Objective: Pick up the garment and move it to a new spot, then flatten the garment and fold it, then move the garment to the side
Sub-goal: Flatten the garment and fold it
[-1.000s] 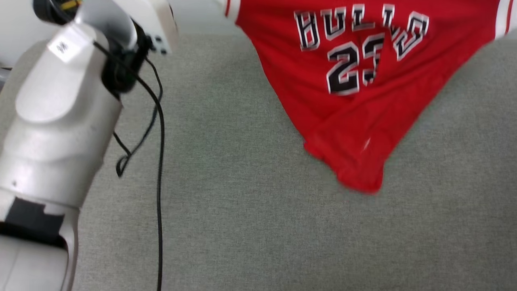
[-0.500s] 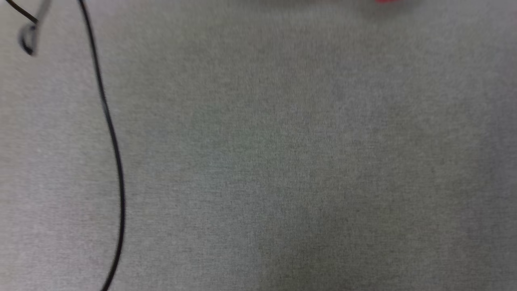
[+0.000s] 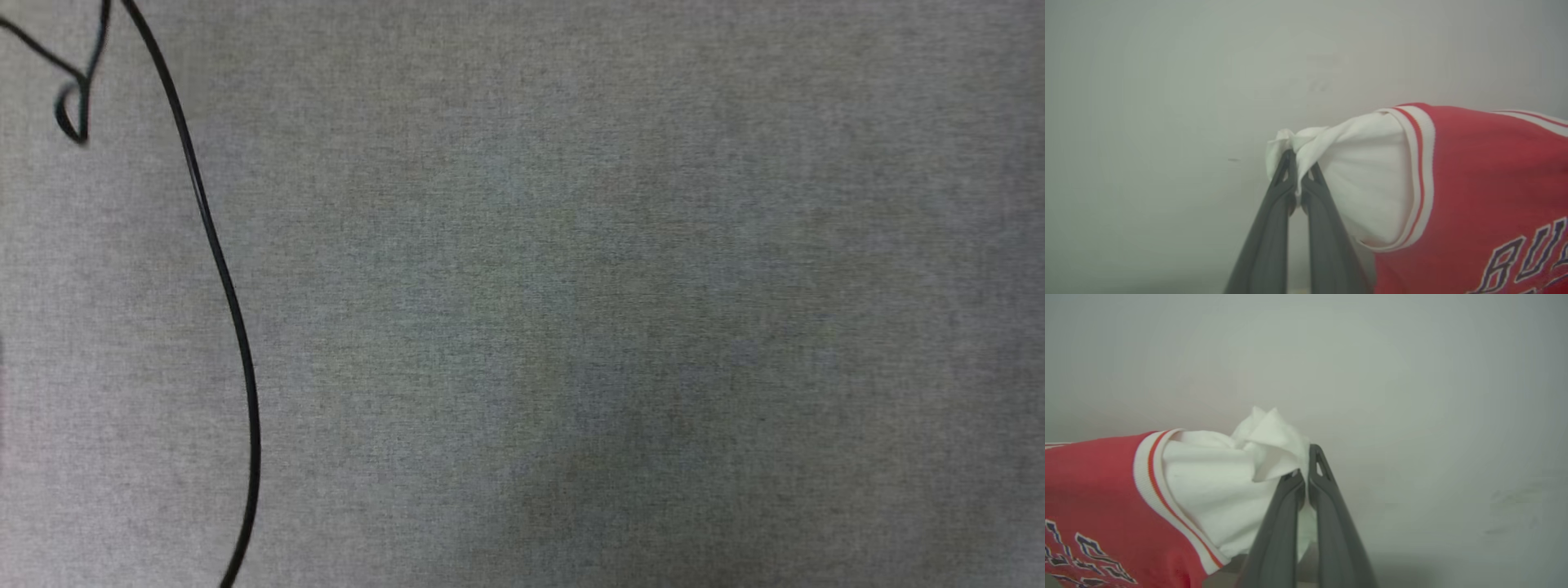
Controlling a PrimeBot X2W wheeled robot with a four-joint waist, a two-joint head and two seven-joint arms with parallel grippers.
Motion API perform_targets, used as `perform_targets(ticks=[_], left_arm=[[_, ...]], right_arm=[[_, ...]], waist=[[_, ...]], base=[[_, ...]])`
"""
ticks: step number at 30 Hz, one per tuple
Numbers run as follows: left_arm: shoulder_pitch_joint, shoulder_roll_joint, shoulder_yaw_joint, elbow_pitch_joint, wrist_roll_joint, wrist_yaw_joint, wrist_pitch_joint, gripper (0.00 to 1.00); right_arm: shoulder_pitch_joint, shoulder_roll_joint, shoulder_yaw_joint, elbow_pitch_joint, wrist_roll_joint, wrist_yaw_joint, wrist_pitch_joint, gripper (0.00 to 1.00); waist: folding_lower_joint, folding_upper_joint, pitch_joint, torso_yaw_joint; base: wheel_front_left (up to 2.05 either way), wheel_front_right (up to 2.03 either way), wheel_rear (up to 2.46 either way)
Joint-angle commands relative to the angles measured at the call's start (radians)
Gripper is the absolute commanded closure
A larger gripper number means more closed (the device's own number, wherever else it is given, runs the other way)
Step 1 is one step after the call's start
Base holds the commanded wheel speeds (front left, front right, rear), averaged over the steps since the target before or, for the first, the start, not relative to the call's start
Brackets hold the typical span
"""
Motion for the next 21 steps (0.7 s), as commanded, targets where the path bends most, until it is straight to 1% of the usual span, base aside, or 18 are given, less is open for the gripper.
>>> perform_targets(ticks=[1,6,11,15,19,21], left_arm=[[0.031,-0.004,0.004,0.016,-0.008,-0.010,-0.011,1.00],[0.165,-0.017,0.009,0.058,-0.055,-0.034,-0.029,1.00],[0.368,-0.036,0.018,0.056,-0.116,-0.049,-0.056,1.00],[0.556,-0.036,0.031,0.012,-0.143,-0.051,-0.067,1.00],[0.747,-0.031,0.099,-0.086,-0.165,-0.051,-0.069,1.00],[0.846,-0.032,0.134,-0.140,-0.153,-0.050,-0.069,1.00]], right_arm=[[0.027,-0.009,0.020,0.010,0.017,-0.002,-0.010,1.00],[0.146,-0.018,0.093,0.026,0.099,-0.002,-0.034,1.00],[0.381,-0.023,0.173,0.002,0.188,-0.002,-0.082,1.00],[0.591,-0.033,0.202,-0.048,0.253,-0.002,-0.115,1.00],[0.782,-0.035,0.198,-0.116,0.306,-0.002,-0.133,1.00],[0.873,-0.030,0.179,-0.156,0.322,-0.002,-0.146,1.00]], waist=[[-0.0003,0.0000,0.008,0.007],[-0.0003,0.0000,-0.022,0.009],[-0.0003,0.0000,-0.100,0.011],[-0.0003,0.0000,-0.170,0.014],[-0.0003,0.0000,-0.236,0.017],[-0.0003,0.0000,-0.272,0.021]], base=[[0.00,0.00,0.00],[0.00,0.00,0.00],[0.00,0.00,0.00],[0.00,0.00,0.00],[0.00,0.00,0.00],[0.00,0.00,0.00]])
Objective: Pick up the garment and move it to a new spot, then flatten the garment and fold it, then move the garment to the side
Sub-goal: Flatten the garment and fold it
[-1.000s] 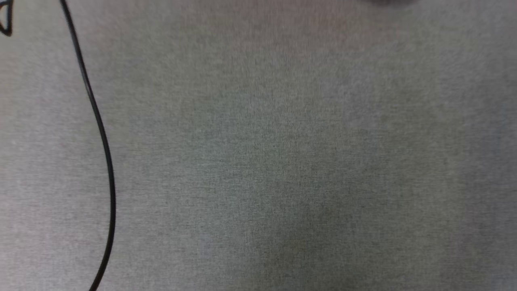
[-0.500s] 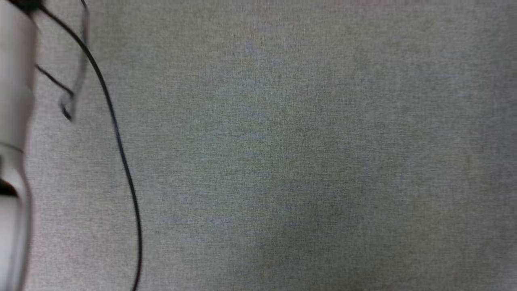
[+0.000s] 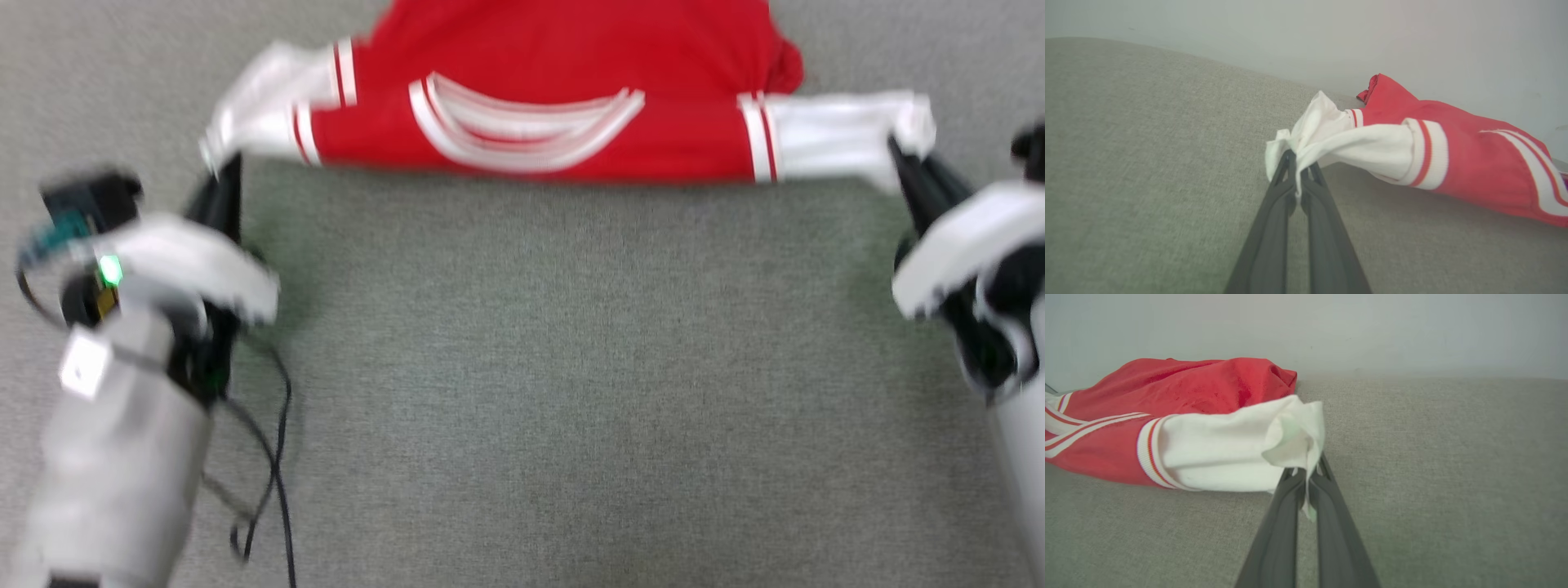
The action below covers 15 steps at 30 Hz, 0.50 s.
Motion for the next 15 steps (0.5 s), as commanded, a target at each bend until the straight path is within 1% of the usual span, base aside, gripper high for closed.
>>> perform_targets(ticks=[1,6,10,12,15], left_arm=[[0.080,-0.001,0.025,-0.039,0.012,0.006,-0.007,1.00],[0.292,-0.009,0.073,-0.164,0.065,0.033,-0.007,1.00],[0.441,-0.005,0.086,-0.245,0.100,0.054,-0.007,1.00],[0.515,-0.011,0.085,-0.275,0.089,0.054,-0.007,1.00],[0.607,0.008,0.086,-0.326,0.086,0.069,-0.006,1.00]], right_arm=[[0.077,-0.002,-0.026,-0.033,0.010,-0.002,-0.010,1.00],[0.286,0.032,-0.085,-0.124,0.011,-0.002,0.012,1.00],[0.442,0.070,-0.135,-0.192,-0.003,-0.002,0.036,1.00],[0.517,0.092,-0.159,-0.228,-0.016,-0.002,0.048,1.00],[0.618,0.126,-0.191,-0.274,-0.032,-0.002,0.065,1.00]], waist=[[0.0002,-0.0001,-0.063,0.009],[0.0002,-0.0001,-0.146,0.021],[0.0002,-0.0001,-0.204,0.027],[0.0002,-0.0001,-0.233,0.029],[0.0002,-0.0001,-0.270,0.028]], base=[[0.00,0.00,0.00],[0.00,0.00,0.00],[0.00,0.00,0.00],[0.00,0.00,0.00],[0.00,0.00,0.00]])
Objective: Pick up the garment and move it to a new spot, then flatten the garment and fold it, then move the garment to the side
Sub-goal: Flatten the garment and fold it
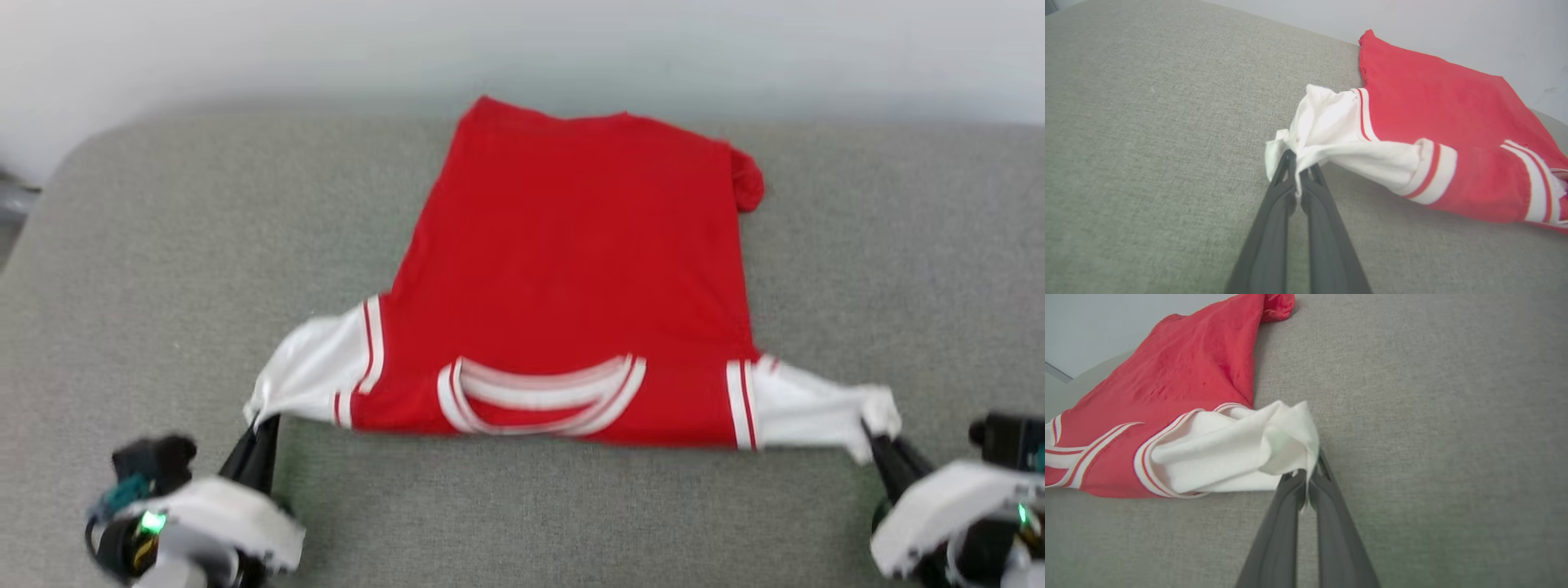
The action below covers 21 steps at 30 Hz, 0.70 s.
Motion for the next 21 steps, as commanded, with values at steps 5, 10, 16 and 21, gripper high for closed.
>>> perform_targets(ticks=[5,10,16,21], left_arm=[[0.180,0.034,0.008,-0.103,-0.011,0.054,0.013,1.00],[0.301,0.038,0.013,-0.174,-0.028,0.098,0.042,1.00],[0.389,0.033,-0.001,-0.251,-0.026,0.139,0.062,1.00],[0.390,0.030,-0.022,-0.281,-0.007,0.144,0.060,1.00]], right_arm=[[0.180,0.059,-0.066,-0.076,-0.047,-0.002,0.025,1.00],[0.310,0.096,-0.106,-0.146,-0.096,-0.002,0.045,1.00],[0.415,0.128,-0.112,-0.208,-0.157,-0.002,0.086,1.00],[0.431,0.138,-0.110,-0.212,-0.169,-0.002,0.097,0.53]], waist=[[0.0004,-0.0001,-0.092,0.003],[0.0004,-0.0001,-0.140,0.013],[0.0004,-0.0001,-0.165,0.028],[0.0004,-0.0001,-0.165,0.044]], base=[[0.00,0.00,0.00],[0.00,0.00,0.00],[0.00,0.00,0.00],[0.00,0.00,0.00]])
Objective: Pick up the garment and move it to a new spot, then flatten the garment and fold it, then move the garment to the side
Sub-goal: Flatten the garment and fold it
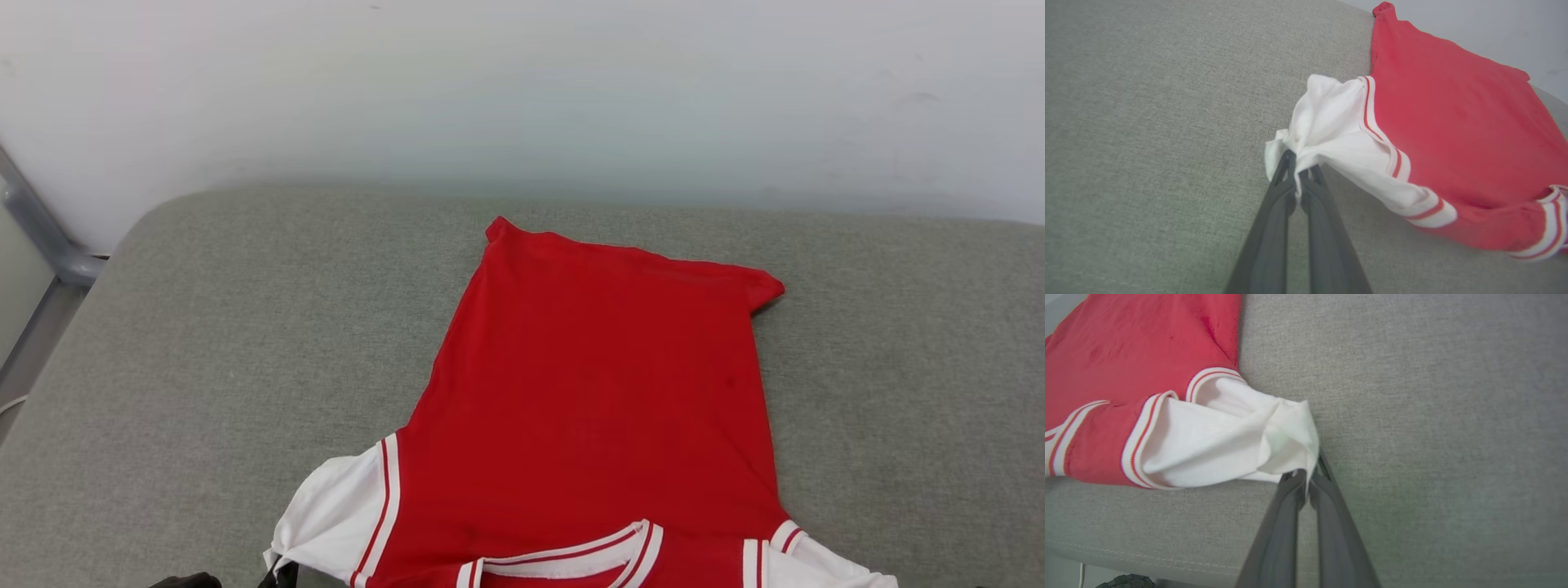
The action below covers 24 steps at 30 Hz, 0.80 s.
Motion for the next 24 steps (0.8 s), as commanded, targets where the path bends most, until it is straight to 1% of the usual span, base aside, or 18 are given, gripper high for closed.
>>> perform_targets(ticks=[1,2,6,9,11,13,16,24], left_arm=[[-0.006,0.002,-0.003,-0.004,0.009,0.001,-0.006,1.00],[-0.013,0.000,-0.008,-0.008,0.014,-0.002,-0.009,1.00],[-0.045,-0.016,-0.011,-0.020,0.021,-0.008,-0.024,1.00],[-0.070,-0.025,-0.012,-0.031,0.030,-0.010,-0.034,1.00],[-0.088,-0.029,-0.011,-0.046,0.039,-0.011,-0.041,1.00],[-0.108,-0.031,-0.011,-0.060,0.049,-0.010,-0.047,1.00],[-0.140,-0.038,-0.014,-0.090,0.070,-0.012,-0.053,1.00],[-0.242,-0.082,-0.056,-0.161,0.119,-0.035,-0.062,1.00]], right_arm=[[0.003,0.005,0.003,-0.005,0.008,-0.002,-0.001,0.05],[-0.006,0.006,0.005,-0.009,0.020,-0.002,-0.003,0.00],[-0.079,0.002,-0.013,-0.040,0.032,-0.001,-0.029,0.00],[-0.150,-0.024,-0.046,-0.051,0.037,-0.001,-0.036,0.00],[-0.213,-0.038,-0.068,-0.037,0.052,-0.001,-0.029,0.00],[-0.288,-0.062,-0.091,-0.005,0.070,-0.001,-0.018,0.00],[-0.410,-0.103,-0.112,0.065,0.094,-0.001,0.028,0.00],[-0.711,-0.217,-0.098,0.279,0.134,-0.001,0.223,0.00]], waist=[[0.0001,-0.0001,0.002,0.006],[0.0001,-0.0001,0.005,0.010],[0.0001,-0.0001,0.032,0.025],[0.0001,-0.0001,0.052,0.040],[0.0001,-0.0001,0.067,0.050],[0.0001,-0.0001,0.087,0.061],[0.0001,-0.0001,0.124,0.083],[0.0001,-0.0001,0.243,0.178]], base=[[0.00,0.00,0.00],[0.00,0.00,0.00],[0.00,0.00,0.00],[0.00,0.00,0.00],[0.00,0.00,0.00],[0.00,0.00,0.00],[0.00,0.00,0.00],[0.00,0.00,0.00]])
